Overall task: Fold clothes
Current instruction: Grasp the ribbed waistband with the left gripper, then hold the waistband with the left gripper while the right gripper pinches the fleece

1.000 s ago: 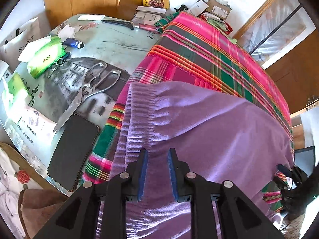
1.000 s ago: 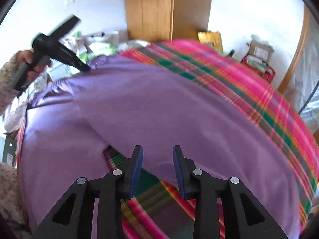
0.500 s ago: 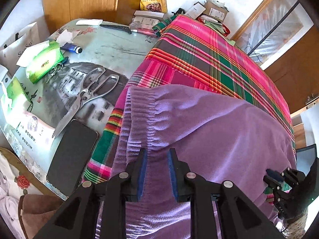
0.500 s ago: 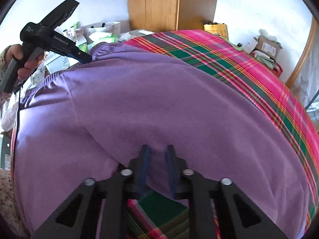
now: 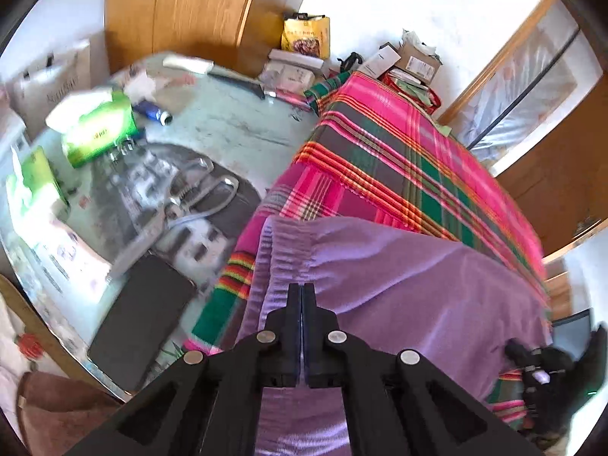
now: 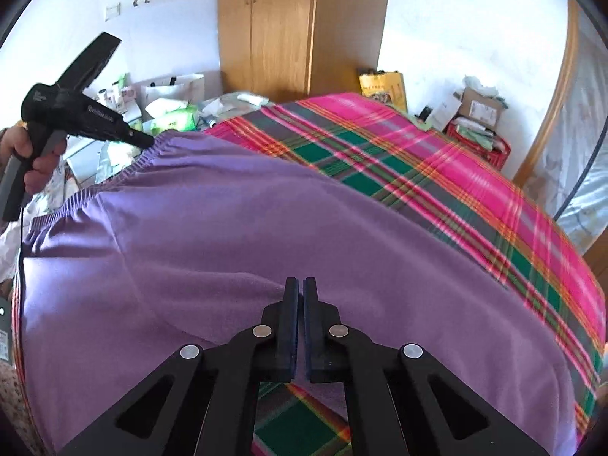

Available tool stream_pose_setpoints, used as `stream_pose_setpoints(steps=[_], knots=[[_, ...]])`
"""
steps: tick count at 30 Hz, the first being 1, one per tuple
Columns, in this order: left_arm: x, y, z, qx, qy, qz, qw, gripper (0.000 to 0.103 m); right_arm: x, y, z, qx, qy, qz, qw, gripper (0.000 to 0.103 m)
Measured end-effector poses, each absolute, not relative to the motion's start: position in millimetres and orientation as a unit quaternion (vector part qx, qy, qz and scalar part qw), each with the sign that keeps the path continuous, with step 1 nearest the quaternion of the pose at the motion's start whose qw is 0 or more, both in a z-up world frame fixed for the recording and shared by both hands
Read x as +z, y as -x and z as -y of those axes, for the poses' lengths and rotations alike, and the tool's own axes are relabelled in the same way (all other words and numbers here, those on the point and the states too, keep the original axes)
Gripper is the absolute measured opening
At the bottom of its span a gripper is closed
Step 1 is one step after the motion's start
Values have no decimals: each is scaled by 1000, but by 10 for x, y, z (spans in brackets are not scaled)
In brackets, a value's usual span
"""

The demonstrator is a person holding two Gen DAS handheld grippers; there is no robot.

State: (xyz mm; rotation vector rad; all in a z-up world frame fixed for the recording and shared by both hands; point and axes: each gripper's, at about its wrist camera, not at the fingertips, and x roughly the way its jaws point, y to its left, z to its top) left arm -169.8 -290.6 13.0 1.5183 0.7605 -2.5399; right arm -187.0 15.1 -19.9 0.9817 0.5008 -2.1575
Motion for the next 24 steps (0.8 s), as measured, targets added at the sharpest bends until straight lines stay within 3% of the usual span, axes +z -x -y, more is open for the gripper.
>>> stream_pose_setpoints(steps=[4,8,24], knots=[[43,1633,3098,-811,-510,-282,51,2,-309,1824,-123,-824,-393,-212,348,2],[18,1597,3175,-805,-508,-304,34,15,-326,1835,-134,-825,-398,-206,343,2],[-117,1642,3144,-789,-513,-337,-20,16,-400,1814,-86,-827,-410,-210,322,3]])
